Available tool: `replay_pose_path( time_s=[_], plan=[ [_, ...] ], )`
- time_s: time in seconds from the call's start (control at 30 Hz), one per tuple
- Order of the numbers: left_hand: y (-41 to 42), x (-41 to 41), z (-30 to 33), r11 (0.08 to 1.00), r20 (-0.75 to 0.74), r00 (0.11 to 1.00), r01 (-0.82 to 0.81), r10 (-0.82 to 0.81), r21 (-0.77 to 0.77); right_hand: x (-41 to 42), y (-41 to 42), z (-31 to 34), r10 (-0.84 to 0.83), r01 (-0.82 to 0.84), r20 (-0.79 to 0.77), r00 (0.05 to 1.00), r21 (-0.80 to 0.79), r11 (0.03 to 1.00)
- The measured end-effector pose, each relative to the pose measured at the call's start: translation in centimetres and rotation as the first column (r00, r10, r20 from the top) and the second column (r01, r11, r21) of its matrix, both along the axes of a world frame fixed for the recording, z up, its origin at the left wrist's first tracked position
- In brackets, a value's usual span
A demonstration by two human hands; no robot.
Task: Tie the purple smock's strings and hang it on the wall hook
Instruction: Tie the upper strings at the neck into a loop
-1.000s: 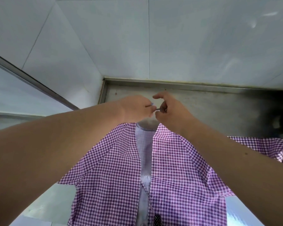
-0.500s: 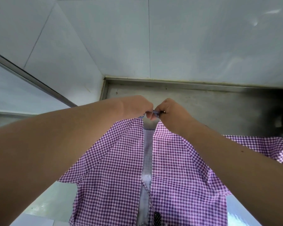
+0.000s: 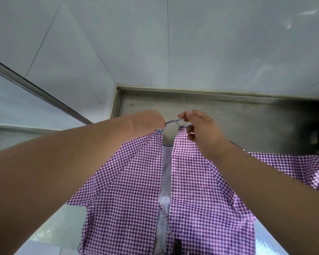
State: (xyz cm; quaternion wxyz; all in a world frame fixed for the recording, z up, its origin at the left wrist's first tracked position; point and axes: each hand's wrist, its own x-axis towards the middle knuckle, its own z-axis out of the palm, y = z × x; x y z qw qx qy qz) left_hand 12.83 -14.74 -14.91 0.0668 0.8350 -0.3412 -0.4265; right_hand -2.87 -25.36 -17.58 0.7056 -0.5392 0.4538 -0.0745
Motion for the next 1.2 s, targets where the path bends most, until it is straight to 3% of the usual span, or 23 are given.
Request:
replay_pose_path(
  time_s=[0.1, 0.2, 0.27, 0.33, 0.4, 0.47, 0.57, 0.63, 0.73, 0.9, 1.03, 1.2],
  plan=[
    [1.4, 1.3, -1.2, 1.0, 0.016, 1.0, 0.005, -0.005, -0.004, -0.6, -0.7, -0.4, -0.046, 0.044, 0.008, 0.999, 0.147, 0.988],
    [2.2, 2.1, -1.9, 0.969, 0.107, 0.968, 0.214, -0.227, 0.122, -1.5, -1.2, -1.0, -0.056, 0.041, 0.037, 0.998, 0.332, 0.943],
    [2.5, 2.4, -2.5, 0.958, 0.144, 0.95, 0.26, -0.276, 0.122, -1.9, -1.4, -1.2, -0.065, 0.049, 0.024, 0.998, 0.414, 0.909],
    [2.5, 2.5, -3.0, 0.987, 0.125, 0.98, 0.151, -0.158, 0.059, -2.0, -1.4, -1.6, -0.105, 0.102, -0.019, 0.994, 0.458, 0.883],
    [2.3, 2.2, -3.2, 0.985, -0.063, 0.984, -0.167, 0.165, -0.039, -2.1, -1.4, -2.0, -0.153, 0.165, -0.065, 0.986, 0.476, 0.864],
    [2.4, 1.6, -3.3, 0.854, -0.361, 0.814, -0.514, 0.455, -0.083, -2.1, -1.3, -2.1, -0.19, 0.207, -0.084, 0.978, 0.481, 0.852],
    [2.0, 0.8, -2.9, 0.688, -0.643, 0.544, -0.725, 0.539, -0.037, -1.5, -1.4, -2.0, -0.239, 0.256, -0.095, 0.966, 0.456, 0.853],
    [1.6, 0.2, -2.3, 0.663, -0.71, 0.456, -0.748, 0.537, 0.021, -1.0, -1.6, -2.0, -0.29, 0.307, -0.105, 0.951, 0.422, 0.853],
    [1.3, -0.3, -2.3, 0.727, -0.672, 0.521, -0.686, 0.526, 0.037, -0.2, -1.9, -1.7, -0.305, 0.316, -0.086, 0.949, 0.3, 0.9],
    [1.0, -0.7, -3.0, 0.772, -0.666, 0.545, -0.631, 0.509, 0.074, 1.1, -1.8, -0.3, -0.161, 0.13, -0.155, 0.975, -0.194, 0.972],
    [0.6, -1.0, -2.7, 0.779, -0.669, 0.537, -0.619, 0.514, 0.101, 2.2, -1.2, -0.3, 0.222, -0.349, -0.304, 0.927, -0.475, 0.807],
    [0.5, -0.8, -2.6, 0.775, -0.737, 0.467, -0.621, 0.488, 0.12, 3.5, -0.5, -0.3, 0.466, -0.634, -0.43, 0.773, -0.548, 0.546]
  ],
)
